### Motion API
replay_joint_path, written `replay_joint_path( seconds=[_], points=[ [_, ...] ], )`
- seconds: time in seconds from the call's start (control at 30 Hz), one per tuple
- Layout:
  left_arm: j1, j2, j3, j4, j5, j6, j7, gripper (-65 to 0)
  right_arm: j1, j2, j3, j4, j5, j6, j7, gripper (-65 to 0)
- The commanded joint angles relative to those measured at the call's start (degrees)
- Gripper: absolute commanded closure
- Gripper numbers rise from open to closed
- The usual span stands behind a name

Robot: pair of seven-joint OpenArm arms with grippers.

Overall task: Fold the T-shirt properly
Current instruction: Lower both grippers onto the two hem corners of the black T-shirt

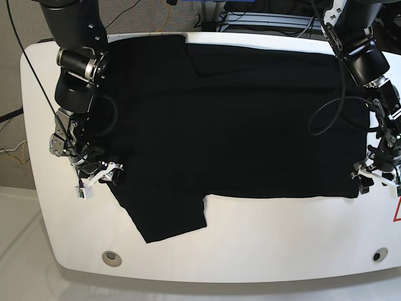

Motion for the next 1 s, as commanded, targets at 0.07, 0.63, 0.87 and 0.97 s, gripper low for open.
replay_joint_path(
  seconds=[0.07, 0.63, 0.87, 0.97],
  points=[
    [-2.4, -1.5, 0.1, -2.4, -0.7, -0.3, -2.1, -41.8, 2.4, 0.8, -0.5, -0.8, 0.5, -0.4, 1.5, -30.6],
    [-8.5, -7.5, 5.6, -22.0, -0.7, 0.2, -12.6, -41.1, 2.8, 1.1, -1.8, -3.5, 0.7, -0.5, 2.7, -29.7],
    [-10.3, -6.5, 6.4, -24.7, -0.5, -0.1, -12.3, -41.0, 3.0, 1.3, -1.9, -3.5, 0.6, -0.4, 2.1, -30.1],
    [-10.5, -6.1, 6.2, -24.8, -0.5, -0.1, -12.0, -41.0, 3.0, 1.3, -1.8, -3.5, 0.6, -0.4, 1.9, -30.1]
  ],
)
